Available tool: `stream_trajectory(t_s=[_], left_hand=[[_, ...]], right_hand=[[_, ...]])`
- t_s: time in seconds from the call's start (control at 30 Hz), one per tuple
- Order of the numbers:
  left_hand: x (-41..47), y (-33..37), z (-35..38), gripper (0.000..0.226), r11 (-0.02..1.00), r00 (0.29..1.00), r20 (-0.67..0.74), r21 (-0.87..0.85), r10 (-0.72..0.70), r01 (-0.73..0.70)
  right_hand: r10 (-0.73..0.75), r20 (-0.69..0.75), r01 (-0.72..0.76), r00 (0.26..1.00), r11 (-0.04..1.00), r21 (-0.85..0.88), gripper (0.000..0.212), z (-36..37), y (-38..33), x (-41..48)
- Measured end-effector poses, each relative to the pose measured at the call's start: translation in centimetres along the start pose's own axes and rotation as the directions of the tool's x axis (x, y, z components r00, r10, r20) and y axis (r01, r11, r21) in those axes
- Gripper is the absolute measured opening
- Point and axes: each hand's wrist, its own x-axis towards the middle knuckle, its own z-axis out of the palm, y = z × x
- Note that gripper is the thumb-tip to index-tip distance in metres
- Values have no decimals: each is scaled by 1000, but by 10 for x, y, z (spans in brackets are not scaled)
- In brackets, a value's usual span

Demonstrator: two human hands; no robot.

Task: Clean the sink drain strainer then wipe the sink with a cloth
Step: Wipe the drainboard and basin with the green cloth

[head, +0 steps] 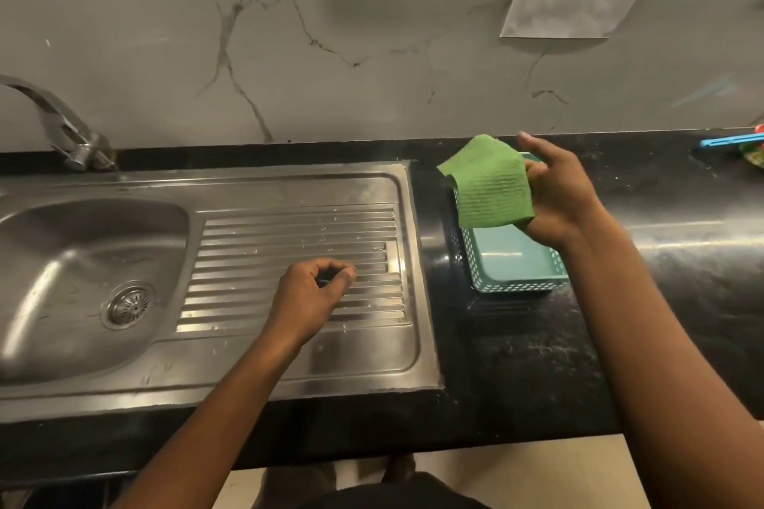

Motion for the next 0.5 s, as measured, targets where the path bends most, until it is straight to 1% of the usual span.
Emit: stream_trajectory(t_s=[0.03, 0.07, 0.13, 0.17, 0.2, 0.23, 0.27, 0.3, 0.33, 0.37, 0.4, 0.43, 0.5], left_hand=[[1, -3, -7, 13, 1000, 1000, -3, -4, -7, 7], [3, -7, -14, 13, 1000, 1000, -7, -9, -12, 12], [5, -15, -27, 12, 1000, 1000, -13, -20, -18, 18], [6, -19, -35, 12, 1000, 1000, -14, -23, -16, 16], [7, -23, -43, 11, 1000, 1000, -11, -26, -16, 16], [8, -27, -51, 11, 999, 1000, -7, -29, -16, 16], [8, -31, -58, 11, 999, 1000, -4, -33, -16, 16], [9, -35, -66, 11, 999, 1000, 0, -37, -17, 17], [10, -40, -74, 11, 999, 1000, 5, -42, -17, 17], [11, -44, -82, 10, 999, 1000, 11, -47, -19, 19], [12, -47, -88, 10, 998, 1000, 18, -53, -20, 20], [13, -51, -95, 9, 998, 999, 27, -58, -21, 23], [16, -59, -108, 9, 998, 999, 48, -63, -23, 26]], right_hand=[[6, 37, -4, 999, 999, -34, 29, 12, 6, -2], [7, 40, -2, 999, 994, -105, 32, 23, 14, 0], [-49, -14, 43, 999, 954, -297, 24, 44, 37, 7], [-107, -47, 78, 993, 909, -409, 22, 55, 51, 9], [-183, -67, 119, 981, 832, -543, 24, 64, 66, 12], [-270, -58, 156, 961, 704, -693, 29, 71, 82, 13], [-354, -24, 179, 935, 531, -828, 35, 75, 98, 14], [-420, 30, 187, 907, 338, -923, 40, 78, 115, 14], [-450, 103, 184, 887, 139, -973, 45, 78, 133, 15], [-429, 169, 169, 887, -39, -985, 52, 78, 154, 15], [-380, 202, 143, 903, -178, -974, 59, 74, 175, 16], [-332, 186, 101, 925, -257, -961, 62, 71, 196, 15], [-265, 72, -15, 962, -313, -950, 62, 69, 237, 9]])
